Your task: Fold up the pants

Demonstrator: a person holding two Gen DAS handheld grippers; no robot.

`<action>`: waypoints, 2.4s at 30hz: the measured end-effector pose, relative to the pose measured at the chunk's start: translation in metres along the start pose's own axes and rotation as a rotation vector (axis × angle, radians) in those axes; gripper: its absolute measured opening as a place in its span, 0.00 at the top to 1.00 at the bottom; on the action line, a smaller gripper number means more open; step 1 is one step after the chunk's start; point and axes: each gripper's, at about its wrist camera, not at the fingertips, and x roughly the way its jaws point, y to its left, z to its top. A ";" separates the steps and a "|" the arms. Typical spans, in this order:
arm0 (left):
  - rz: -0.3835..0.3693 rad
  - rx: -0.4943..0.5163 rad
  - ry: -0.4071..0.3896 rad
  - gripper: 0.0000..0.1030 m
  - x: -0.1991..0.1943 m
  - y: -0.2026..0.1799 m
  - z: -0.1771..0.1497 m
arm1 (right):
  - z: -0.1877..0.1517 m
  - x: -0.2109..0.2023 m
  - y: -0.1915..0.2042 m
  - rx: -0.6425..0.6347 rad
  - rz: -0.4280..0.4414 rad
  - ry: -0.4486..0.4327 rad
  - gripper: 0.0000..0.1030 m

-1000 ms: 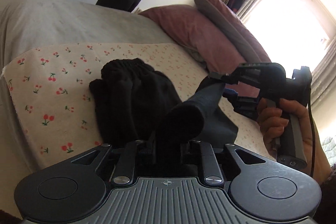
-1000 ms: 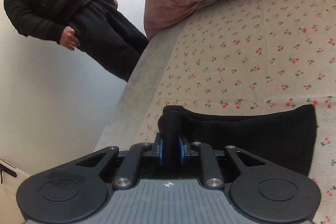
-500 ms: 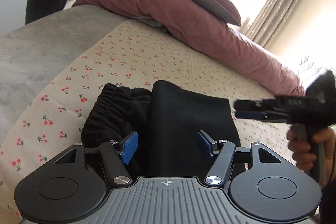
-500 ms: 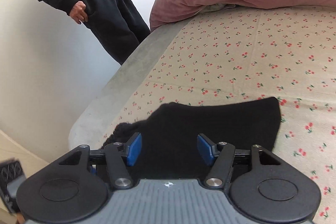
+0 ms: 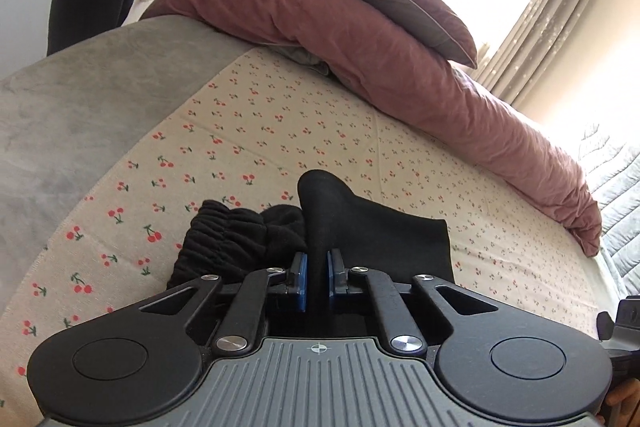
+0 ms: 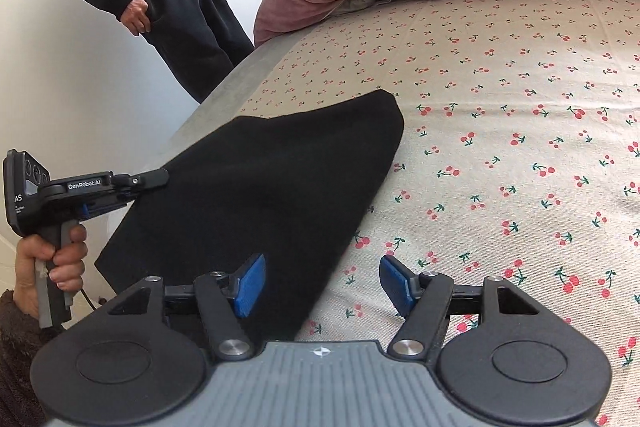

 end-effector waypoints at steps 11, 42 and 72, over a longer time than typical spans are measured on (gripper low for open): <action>-0.003 0.017 0.042 0.85 0.006 0.017 0.003 | -0.002 0.023 0.001 0.003 0.028 0.049 0.35; 0.072 0.175 0.129 0.61 0.022 -0.025 0.013 | -0.011 0.034 0.010 0.007 0.033 0.065 0.30; 0.055 -0.070 0.104 0.43 0.026 0.080 0.015 | -0.012 0.043 -0.005 0.090 0.087 0.066 0.29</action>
